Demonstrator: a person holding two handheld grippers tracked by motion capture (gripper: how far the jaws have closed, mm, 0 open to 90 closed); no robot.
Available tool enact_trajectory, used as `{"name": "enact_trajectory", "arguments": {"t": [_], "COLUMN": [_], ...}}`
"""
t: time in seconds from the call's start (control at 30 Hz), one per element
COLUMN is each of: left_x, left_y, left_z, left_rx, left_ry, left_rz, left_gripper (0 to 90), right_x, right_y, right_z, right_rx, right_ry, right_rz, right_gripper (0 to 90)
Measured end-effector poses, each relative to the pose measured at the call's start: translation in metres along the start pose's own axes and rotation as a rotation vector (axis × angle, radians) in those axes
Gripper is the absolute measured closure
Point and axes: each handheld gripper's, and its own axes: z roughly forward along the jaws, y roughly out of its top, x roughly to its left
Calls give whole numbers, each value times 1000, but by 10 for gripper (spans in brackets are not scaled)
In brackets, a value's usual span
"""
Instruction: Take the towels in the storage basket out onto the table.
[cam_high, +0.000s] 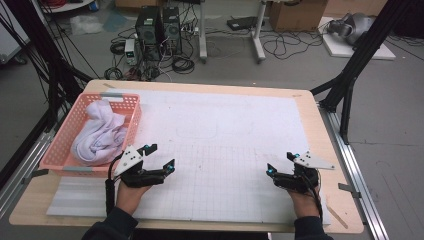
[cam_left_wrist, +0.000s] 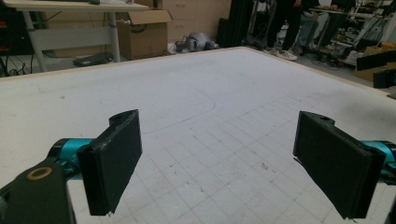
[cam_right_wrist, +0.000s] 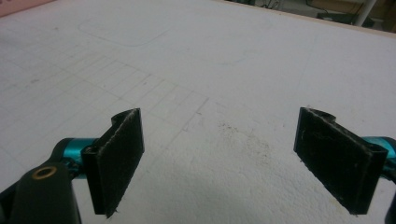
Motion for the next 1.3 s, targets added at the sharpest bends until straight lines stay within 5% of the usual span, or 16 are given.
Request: {"name": "enact_trajectory", "arguments": {"t": [0.57,0.7,0.87,1.3], "left_x": [3,3,1,6], "left_y": [-1,0,1,35], "left_z": [5,3,2,-14], "left_rx": [5,-14,-9,-49], "left_ry": [-13,-10,-10,-34], "left_rz": [-10,19,-6,-62], "left_gripper": [154,163,164,160], "right_x": [-2,-1,0,0], "right_y": [-3,-3,-3,-3], "right_z": [2,-2,-4,-5], "right_rx": [7,0,4,3], "right_ry": [19,8,3,12], "right_rz": [7,6,6,12], "right_gripper": [148,147,147,159]}}
